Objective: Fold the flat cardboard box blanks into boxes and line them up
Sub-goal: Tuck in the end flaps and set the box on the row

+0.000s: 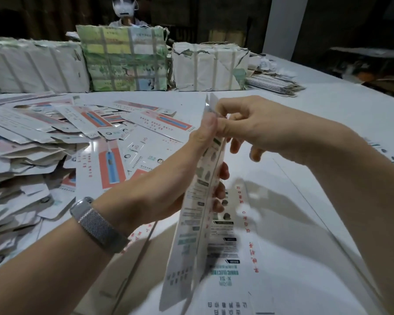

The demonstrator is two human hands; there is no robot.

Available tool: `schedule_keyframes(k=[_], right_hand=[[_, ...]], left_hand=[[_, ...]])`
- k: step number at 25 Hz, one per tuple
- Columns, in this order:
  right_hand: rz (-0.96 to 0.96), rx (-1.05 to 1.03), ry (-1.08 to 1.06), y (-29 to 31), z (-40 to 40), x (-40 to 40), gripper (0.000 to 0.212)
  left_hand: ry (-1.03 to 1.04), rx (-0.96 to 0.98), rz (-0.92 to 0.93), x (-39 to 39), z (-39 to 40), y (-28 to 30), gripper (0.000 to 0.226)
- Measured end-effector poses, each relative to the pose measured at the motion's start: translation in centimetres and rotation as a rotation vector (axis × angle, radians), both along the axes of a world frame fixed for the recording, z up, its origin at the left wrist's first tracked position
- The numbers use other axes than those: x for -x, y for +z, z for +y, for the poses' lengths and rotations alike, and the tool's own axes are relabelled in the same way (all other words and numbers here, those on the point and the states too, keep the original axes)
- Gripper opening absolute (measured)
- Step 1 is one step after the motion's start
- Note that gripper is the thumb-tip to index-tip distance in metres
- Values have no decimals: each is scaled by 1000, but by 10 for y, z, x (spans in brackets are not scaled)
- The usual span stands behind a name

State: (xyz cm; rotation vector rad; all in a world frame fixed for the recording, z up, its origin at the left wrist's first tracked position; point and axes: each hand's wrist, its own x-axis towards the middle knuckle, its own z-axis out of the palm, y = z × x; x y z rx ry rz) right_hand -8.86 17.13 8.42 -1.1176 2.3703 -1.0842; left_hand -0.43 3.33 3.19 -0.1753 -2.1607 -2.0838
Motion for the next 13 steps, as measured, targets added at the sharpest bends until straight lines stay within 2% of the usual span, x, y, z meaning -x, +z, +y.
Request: schedule_keyframes(k=[2,4,5,7,9,11,13], right_hand=[[-35,10,27,5,4,1,70],[-52,36,43,7,6,2,60],[-62,73,35,8,5,1,52],[-67,196,-11,7,2,0,41],[3,342,-74,1,-6,-2,32],[77,513,-162,-12,-18,-8,29],[67,717,-206,-26,-28,-14,35]], left_hand=[[-79,29,51,3,-4,1,99],[-100,-11,45,2,-9,2,103],[-87,-51,-16,1,-10,3,100],[-43,-137,-120,-3,-7,2,79],[10,-212,-62,-12,-7,-1,59],[63,-285,37,-12,-3,0,54],[102,-262,118,-10,-2,-1,53]])
